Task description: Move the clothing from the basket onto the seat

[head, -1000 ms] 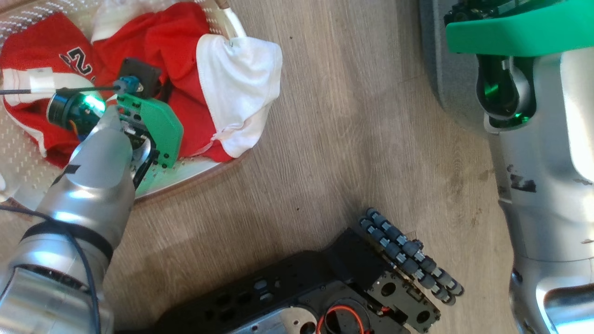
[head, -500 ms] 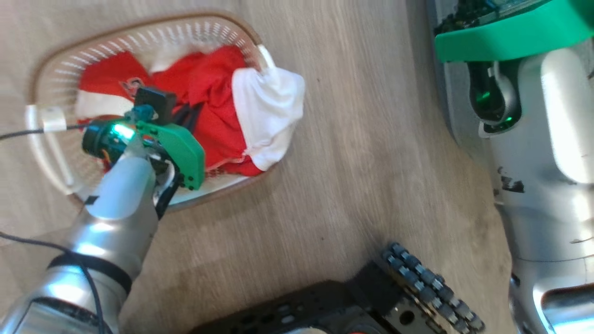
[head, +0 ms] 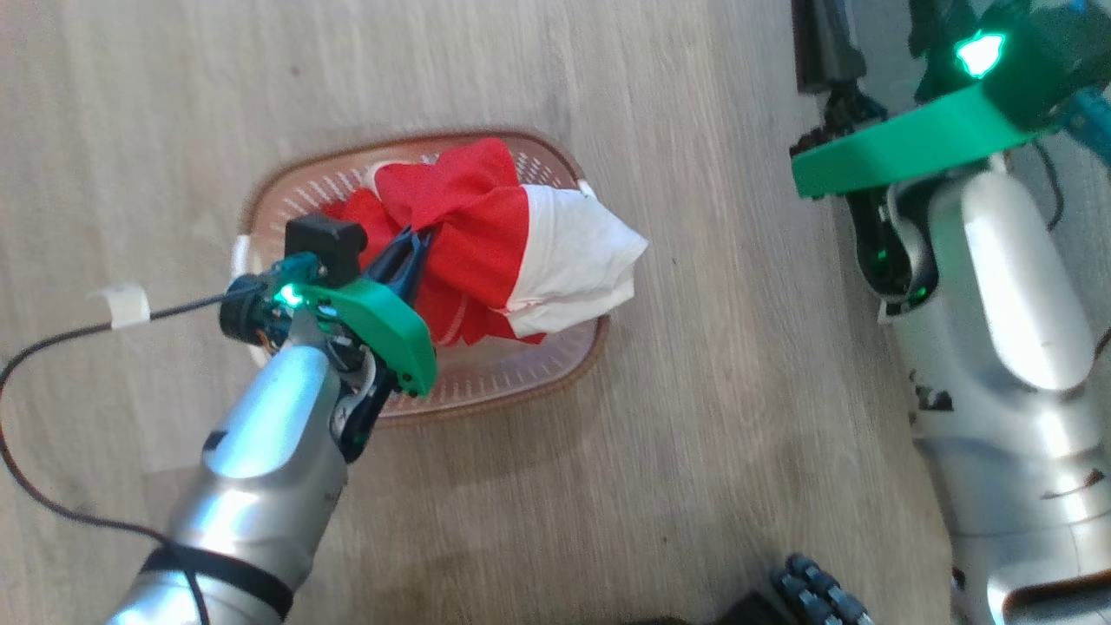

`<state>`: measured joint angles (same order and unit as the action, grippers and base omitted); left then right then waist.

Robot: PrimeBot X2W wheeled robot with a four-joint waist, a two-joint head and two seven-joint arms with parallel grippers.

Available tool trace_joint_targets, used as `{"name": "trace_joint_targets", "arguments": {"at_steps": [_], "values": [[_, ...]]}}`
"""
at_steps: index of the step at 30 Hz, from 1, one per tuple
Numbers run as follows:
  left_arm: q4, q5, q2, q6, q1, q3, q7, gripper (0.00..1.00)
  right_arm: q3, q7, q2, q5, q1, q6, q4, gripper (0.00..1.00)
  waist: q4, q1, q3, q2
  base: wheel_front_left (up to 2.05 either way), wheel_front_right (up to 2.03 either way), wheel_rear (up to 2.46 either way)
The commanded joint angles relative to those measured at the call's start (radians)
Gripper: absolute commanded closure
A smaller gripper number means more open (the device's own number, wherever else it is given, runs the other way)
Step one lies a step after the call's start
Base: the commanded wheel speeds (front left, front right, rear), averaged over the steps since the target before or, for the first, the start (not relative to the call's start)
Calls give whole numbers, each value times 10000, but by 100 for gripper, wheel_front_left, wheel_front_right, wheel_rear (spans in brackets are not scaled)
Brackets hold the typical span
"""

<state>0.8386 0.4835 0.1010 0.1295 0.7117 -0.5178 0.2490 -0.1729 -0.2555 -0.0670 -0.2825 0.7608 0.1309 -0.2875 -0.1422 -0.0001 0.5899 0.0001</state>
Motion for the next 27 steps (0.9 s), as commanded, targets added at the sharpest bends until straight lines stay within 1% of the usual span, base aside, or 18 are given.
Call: {"name": "trace_joint_targets", "arguments": {"at_steps": [1,9,16,23,27], "values": [[-468,-75,86,11,-217,376,127,100,-95,-63,38,18,-304,-2,229,0,518,1,-722,-1,0,0,0],[-1847,-405,-109,11,-917,1127,127,100,-137,-63,-117,-61,-936,-2,-143,0,1064,1,-1900,-1,0,0,0],[-3118,-646,-240,11,-1383,1557,127,100,-216,-63,-118,-162,-1617,-2,-464,0,1359,1,-2984,-1,0,0,0],[-4304,-850,-245,11,-1377,1769,128,100,-264,-63,-151,-296,-2088,-2,-690,0,1504,1,-3842,-1,0,0,0],[-4854,-921,-154,11,-1112,1794,128,100,-327,-63,-162,-336,-2326,-2,-762,0,1546,1,-4144,-1,0,0,0]]}}
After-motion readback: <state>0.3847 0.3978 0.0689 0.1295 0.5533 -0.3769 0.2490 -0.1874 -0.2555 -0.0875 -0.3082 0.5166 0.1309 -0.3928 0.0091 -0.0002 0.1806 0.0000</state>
